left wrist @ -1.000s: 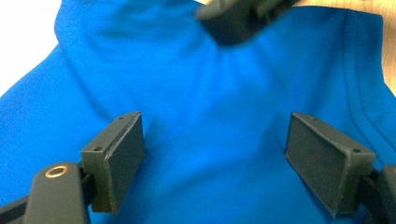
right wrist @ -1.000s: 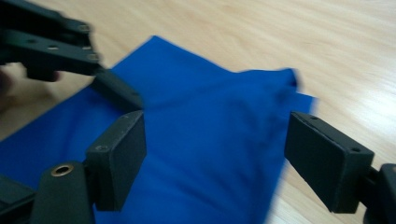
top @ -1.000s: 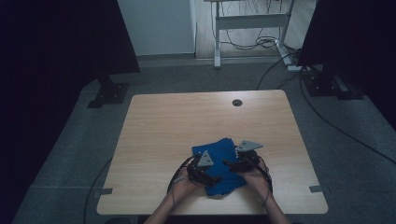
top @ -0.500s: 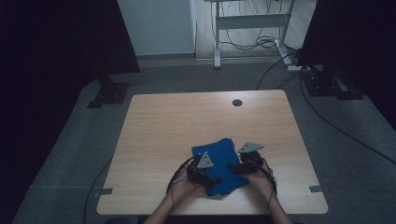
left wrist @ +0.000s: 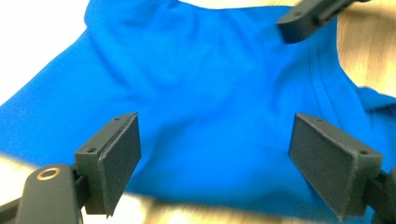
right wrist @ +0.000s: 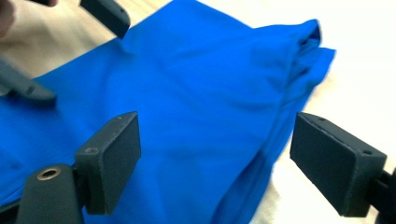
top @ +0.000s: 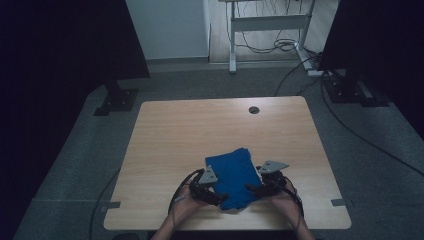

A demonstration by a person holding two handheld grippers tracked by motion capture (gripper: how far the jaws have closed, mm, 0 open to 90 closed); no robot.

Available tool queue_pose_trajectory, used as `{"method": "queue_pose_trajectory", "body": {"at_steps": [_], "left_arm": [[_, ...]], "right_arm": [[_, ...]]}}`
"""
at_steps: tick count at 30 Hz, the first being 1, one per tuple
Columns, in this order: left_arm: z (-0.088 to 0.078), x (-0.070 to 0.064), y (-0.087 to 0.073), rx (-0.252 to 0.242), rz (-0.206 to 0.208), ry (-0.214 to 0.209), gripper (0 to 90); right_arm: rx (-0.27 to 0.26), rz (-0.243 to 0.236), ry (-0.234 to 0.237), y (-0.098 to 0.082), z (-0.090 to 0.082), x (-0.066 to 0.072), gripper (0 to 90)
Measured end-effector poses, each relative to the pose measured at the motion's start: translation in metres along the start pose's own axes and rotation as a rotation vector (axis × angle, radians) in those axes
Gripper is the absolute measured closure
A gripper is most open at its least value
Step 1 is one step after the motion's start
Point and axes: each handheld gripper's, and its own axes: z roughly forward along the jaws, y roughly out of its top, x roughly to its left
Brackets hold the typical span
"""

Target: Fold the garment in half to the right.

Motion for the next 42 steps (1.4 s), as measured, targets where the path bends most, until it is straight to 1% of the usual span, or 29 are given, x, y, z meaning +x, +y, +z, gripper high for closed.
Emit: {"method": "queue_pose_trajectory", "body": {"at_steps": [1, 4, 6, 7, 9, 10, 13, 15, 16, 18, 19, 21, 22, 23, 24, 25, 26, 27, 29, 30, 31, 32, 33, 34, 36, 38, 39, 42], "left_arm": [[-0.004, 0.001, -0.004, -0.003, -0.009, 0.005, 17.0], [-0.014, 0.003, -0.011, -0.015, -0.036, 0.009, 16.9], [-0.019, 0.003, -0.016, -0.017, -0.046, 0.017, 17.0], [-0.022, 0.004, -0.018, -0.016, -0.048, 0.022, 17.0], [-0.028, 0.005, -0.023, -0.015, -0.059, 0.031, 17.0], [-0.030, 0.006, -0.026, -0.017, -0.066, 0.037, 17.0], [-0.040, 0.011, -0.034, -0.016, -0.090, 0.056, 16.9], [-0.046, 0.014, -0.039, -0.017, -0.106, 0.074, 16.9], [-0.049, 0.016, -0.041, -0.017, -0.116, 0.081, 16.9], [-0.054, 0.020, -0.045, -0.017, -0.130, 0.098, 16.9], [-0.057, 0.022, -0.048, -0.016, -0.135, 0.107, 16.9], [-0.063, 0.024, -0.052, -0.011, -0.145, 0.119, 16.9], [-0.066, 0.025, -0.054, -0.010, -0.149, 0.126, 16.9], [-0.068, 0.026, -0.056, -0.005, -0.155, 0.132, 16.9], [-0.070, 0.028, -0.059, 0.002, -0.159, 0.138, 16.9], [-0.072, 0.029, -0.062, 0.010, -0.164, 0.145, 16.7], [-0.073, 0.030, -0.064, 0.016, -0.169, 0.150, 16.4], [-0.075, 0.030, -0.067, 0.021, -0.174, 0.154, 16.4], [-0.078, 0.031, -0.071, 0.025, -0.181, 0.159, 16.4], [-0.079, 0.031, -0.072, 0.026, -0.183, 0.162, 16.4], [-0.080, 0.031, -0.074, 0.029, -0.185, 0.164, 16.4], [-0.080, 0.031, -0.074, 0.029, -0.185, 0.164, 16.3], [-0.081, 0.031, -0.076, 0.033, -0.188, 0.169, 16.1], [-0.081, 0.031, -0.076, 0.033, -0.188, 0.169, 16.0], [-0.080, 0.032, -0.077, 0.043, -0.189, 0.168, 16.0], [-0.079, 0.032, -0.078, 0.047, -0.187, 0.171, 15.6], [-0.079, 0.032, -0.078, 0.047, -0.188, 0.170, 15.5], [-0.079, 0.031, -0.078, 0.051, -0.178, 0.171, 15.4]], "right_arm": [[-0.001, -0.005, 0.006, -0.001, -0.001, 0.001, 15.6], [0.007, -0.029, 0.059, -0.006, -0.001, 0.007, 15.7], [0.034, -0.058, 0.086, -0.011, 0.001, 0.011, 16.2], [0.050, -0.071, 0.090, -0.013, 0.003, 0.012, 16.4], [0.086, -0.077, 0.091, -0.017, 0.006, 0.014, 17.5], [0.080, -0.061, 0.087, -0.018, 0.006, 0.016, 17.9], [0.084, -0.034, 0.045, -0.019, 0.005, 0.023, 18.2], [0.080, -0.006, 0.014, -0.019, 0.006, 0.030, 18.2], [0.081, 0.018, -0.012, -0.018, 0.007, 0.036, 18.2], [0.082, 0.050, -0.053, -0.016, 0.009, 0.045, 18.2], [0.082, 0.063, -0.065, -0.015, 0.010, 0.049, 18.1], [0.082, 0.076, -0.069, -0.013, 0.012, 0.053, 18.0], [0.074, 0.081, -0.061, -0.013, 0.011, 0.053, 17.5], [0.058, 0.072, -0.053, -0.013, 0.009, 0.053, 16.7], [0.051, 0.052, -0.045, -0.012, 0.006, 0.053, 16.6], [0.048, 0.017, -0.033, -0.012, 0.004, 0.052, 16.6], [0.052, -0.018, -0.021, -0.012, 0.001, 0.051, 16.6], [0.060, -0.041, -0.005, -0.013, -0.001, 0.049, 16.6], [0.076, -0.068, 0.045, -0.016, -0.002, 0.046, 17.8], [0.088, -0.073, 0.041, -0.017, -0.001, 0.045, 17.9], [0.108, -0.067, 0.039, -0.019, 0.001, 0.043, 18.7], [0.104, -0.069, 0.032, -0.021, 0.003, 0.044, 18.7], [0.103, -0.059, 0.022, -0.020, 0.003, 0.045, 18.7], [0.103, -0.059, 0.022, -0.020, 0.003, 0.045, 18.7], [0.118, -0.032, -0.013, -0.017, 0.005, 0.050, 18.8], [0.105, 0.004, -0.055, -0.016, 0.009, 0.056, 18.8], [0.100, 0.013, -0.066, -0.015, 0.011, 0.059, 18.7], [0.110, 0.016, -0.073, -0.012, 0.013, 0.062, 18.9]]}}
